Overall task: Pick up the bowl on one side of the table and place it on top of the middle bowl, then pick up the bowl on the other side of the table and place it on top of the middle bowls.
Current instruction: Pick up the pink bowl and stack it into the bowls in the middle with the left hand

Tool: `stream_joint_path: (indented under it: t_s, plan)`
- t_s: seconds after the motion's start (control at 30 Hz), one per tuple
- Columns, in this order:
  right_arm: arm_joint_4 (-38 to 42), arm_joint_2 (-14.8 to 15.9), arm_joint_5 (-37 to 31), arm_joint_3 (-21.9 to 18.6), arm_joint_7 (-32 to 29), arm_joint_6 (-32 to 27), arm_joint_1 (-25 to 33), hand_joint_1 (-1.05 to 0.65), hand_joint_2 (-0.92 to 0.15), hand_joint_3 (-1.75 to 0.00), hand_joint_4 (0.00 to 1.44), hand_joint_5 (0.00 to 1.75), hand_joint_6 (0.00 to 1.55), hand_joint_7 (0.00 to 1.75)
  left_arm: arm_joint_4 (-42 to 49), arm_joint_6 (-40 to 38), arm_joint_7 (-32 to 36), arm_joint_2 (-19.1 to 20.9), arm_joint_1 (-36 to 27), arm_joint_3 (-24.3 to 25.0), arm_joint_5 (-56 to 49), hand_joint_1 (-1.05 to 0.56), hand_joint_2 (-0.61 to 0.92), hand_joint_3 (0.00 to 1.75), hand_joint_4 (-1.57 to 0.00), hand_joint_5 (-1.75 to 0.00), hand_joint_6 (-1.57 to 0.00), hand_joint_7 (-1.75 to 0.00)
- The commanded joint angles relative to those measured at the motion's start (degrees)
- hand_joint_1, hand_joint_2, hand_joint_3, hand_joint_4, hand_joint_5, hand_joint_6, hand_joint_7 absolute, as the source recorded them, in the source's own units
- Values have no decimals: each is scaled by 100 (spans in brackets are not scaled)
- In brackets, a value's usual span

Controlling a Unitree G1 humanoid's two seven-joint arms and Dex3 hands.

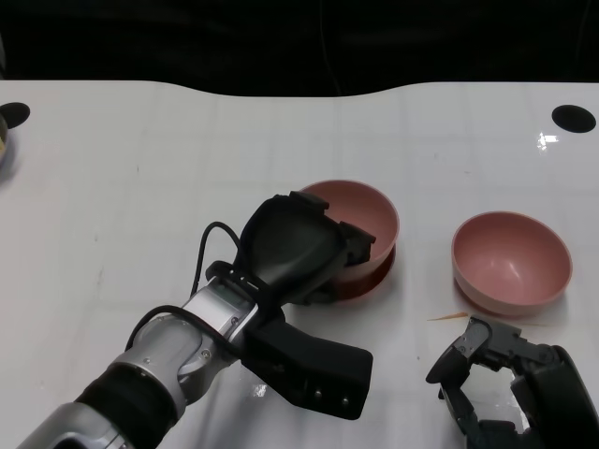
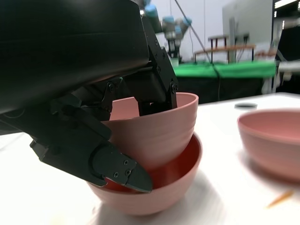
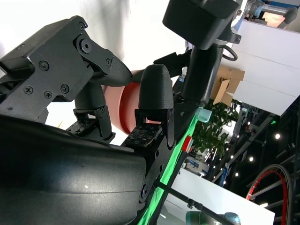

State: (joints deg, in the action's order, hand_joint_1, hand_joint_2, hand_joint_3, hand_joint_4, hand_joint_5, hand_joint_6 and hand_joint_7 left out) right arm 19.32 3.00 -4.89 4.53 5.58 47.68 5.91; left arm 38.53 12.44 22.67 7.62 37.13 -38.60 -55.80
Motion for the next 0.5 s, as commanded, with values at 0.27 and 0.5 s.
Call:
stream_joint_path:
  t_s: [0.27, 0.5]
  plan:
    - [-81, 50, 29, -39, -34, -9, 56, -10, -37, -125, 71, 152, 73, 132, -915, -778, -1572, 386, 21, -197, -416, -72, 92, 43, -16, -45, -30, -5]
    - [-61, 53, 99, -20, 8, 12, 41, -9, -39, -121, 71, 151, 73, 131, -1509, -881, -1971, 559, -132, -138, -423, -91, 92, 69, 0, -21, -13, -1]
